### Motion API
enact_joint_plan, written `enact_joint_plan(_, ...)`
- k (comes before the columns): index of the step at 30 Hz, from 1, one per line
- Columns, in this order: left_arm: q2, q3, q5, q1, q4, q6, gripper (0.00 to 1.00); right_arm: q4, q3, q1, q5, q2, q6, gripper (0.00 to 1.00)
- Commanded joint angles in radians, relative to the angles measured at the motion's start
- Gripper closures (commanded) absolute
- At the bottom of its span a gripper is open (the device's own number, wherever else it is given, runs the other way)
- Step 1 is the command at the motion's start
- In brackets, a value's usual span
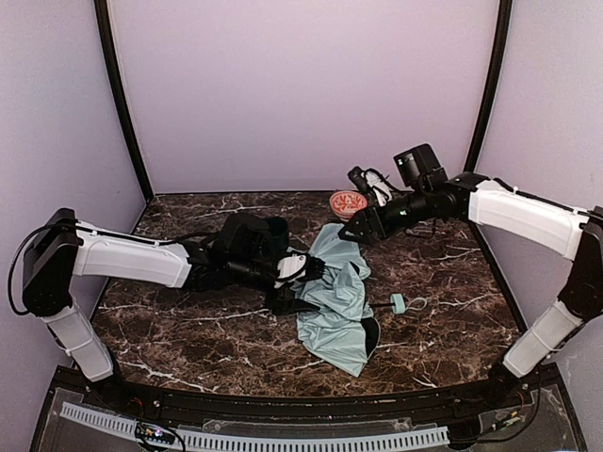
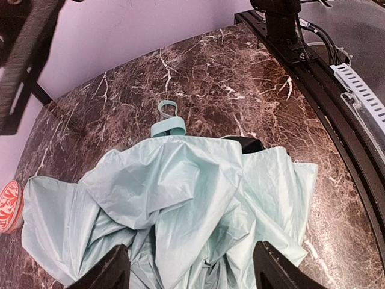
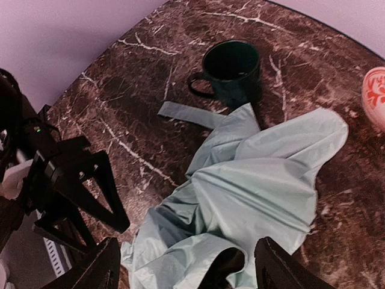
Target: Put away the umbrella
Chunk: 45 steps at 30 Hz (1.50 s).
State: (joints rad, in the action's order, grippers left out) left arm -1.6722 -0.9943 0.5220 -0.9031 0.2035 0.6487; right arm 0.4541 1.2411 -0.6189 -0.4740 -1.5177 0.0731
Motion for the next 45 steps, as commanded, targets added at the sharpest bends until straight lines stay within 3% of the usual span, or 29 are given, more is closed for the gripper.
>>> enact_joint_plan(1,-0.029,-0.043,0.006,-0.007,0.040,-0.051,0.28,0.089,0.148,0.011,0.122,-0.149,-0.080,0.27)
enact_joint_plan(6,-0.114,-0.098,0.031,-0.054,0.051,-0.023,0.22,0.045,0.226,0.010,0.007,-0.359,-0.117,0.37)
enact_joint_plan(13,-0.205,-0.085,-0.023,-0.078,0.266,-0.001,0.21,-0.047,0.185,0.008,-0.078,-0.508,-0.076,0.49)
enact_joint_plan(18,-0.221,-0.074,-0.010,-0.080,0.398,-0.071,0.52,-0.120,0.105,0.008,-0.121,-0.537,-0.047,0.51)
enact_joint_plan(23,-0.228,-0.053,-0.071,-0.083,0.369,-0.042,0.68,-0.161,0.045,0.007,-0.128,-0.557,-0.012,0.53)
enact_joint_plan(28,-0.227,-0.042,-0.109,-0.083,0.352,-0.066,1.00,-0.186,0.009,0.007,-0.117,-0.540,0.015,0.54)
enact_joint_plan(34,-0.211,-0.101,-0.325,-0.034,0.405,-0.321,1.00,-0.177,-0.042,0.008,-0.095,-0.497,0.025,0.55)
enact_joint_plan(41,-0.190,-0.074,-0.300,0.089,0.445,-0.521,1.00,-0.211,-0.116,0.010,-0.116,-0.452,0.038,0.55)
enact_joint_plan(45,-0.241,-0.094,-0.306,0.122,0.358,-0.548,1.00,-0.253,-0.122,0.016,-0.146,-0.451,0.076,0.55)
